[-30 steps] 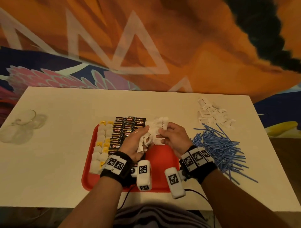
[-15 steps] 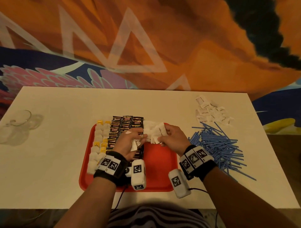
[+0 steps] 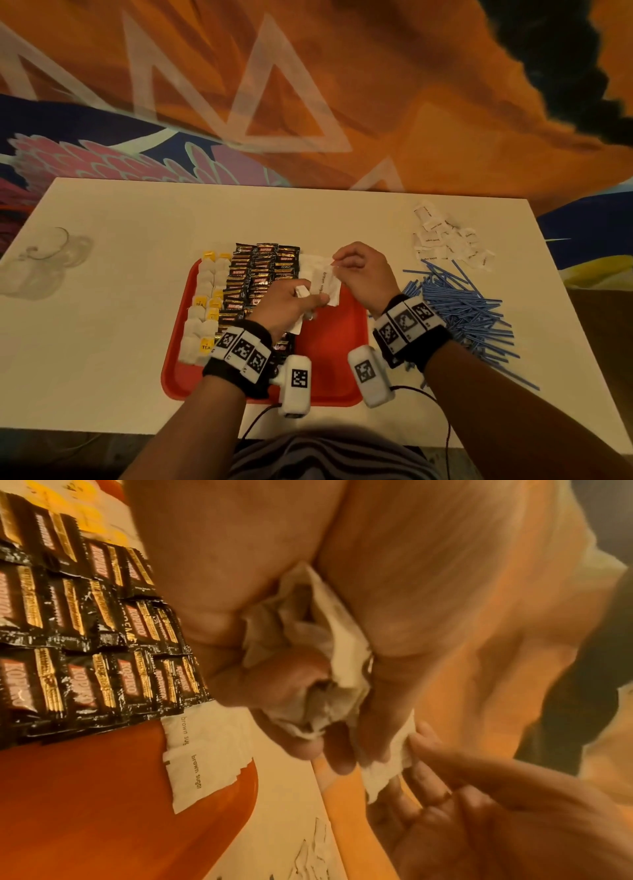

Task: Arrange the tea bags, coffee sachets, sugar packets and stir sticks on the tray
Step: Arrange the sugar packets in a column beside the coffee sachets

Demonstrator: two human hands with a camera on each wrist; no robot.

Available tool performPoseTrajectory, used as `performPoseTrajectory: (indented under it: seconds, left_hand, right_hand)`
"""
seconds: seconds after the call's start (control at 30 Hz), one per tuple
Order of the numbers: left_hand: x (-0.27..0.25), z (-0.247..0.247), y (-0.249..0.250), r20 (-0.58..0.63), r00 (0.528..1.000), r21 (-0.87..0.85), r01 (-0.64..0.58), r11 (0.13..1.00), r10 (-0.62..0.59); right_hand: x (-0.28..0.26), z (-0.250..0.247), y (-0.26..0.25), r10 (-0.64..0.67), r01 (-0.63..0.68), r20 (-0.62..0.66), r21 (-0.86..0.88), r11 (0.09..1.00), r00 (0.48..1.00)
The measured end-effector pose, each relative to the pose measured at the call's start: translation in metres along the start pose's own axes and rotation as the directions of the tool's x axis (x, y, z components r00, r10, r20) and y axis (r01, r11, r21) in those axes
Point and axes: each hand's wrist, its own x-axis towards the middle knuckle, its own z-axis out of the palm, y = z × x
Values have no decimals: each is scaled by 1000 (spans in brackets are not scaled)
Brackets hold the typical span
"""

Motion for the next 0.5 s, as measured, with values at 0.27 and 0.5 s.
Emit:
performPoseTrajectory:
  seconds: [0.27,0.5]
  left_hand:
    - [2,7,-4,-32,999,-239,4,971,-12]
    - [7,-21,4,-50,994,130,-91,987,98]
  right_hand:
    - [-3,2,7,149,-203,208,270,941,967]
    - [10,-9,4,-16,103,259,-324,941,966]
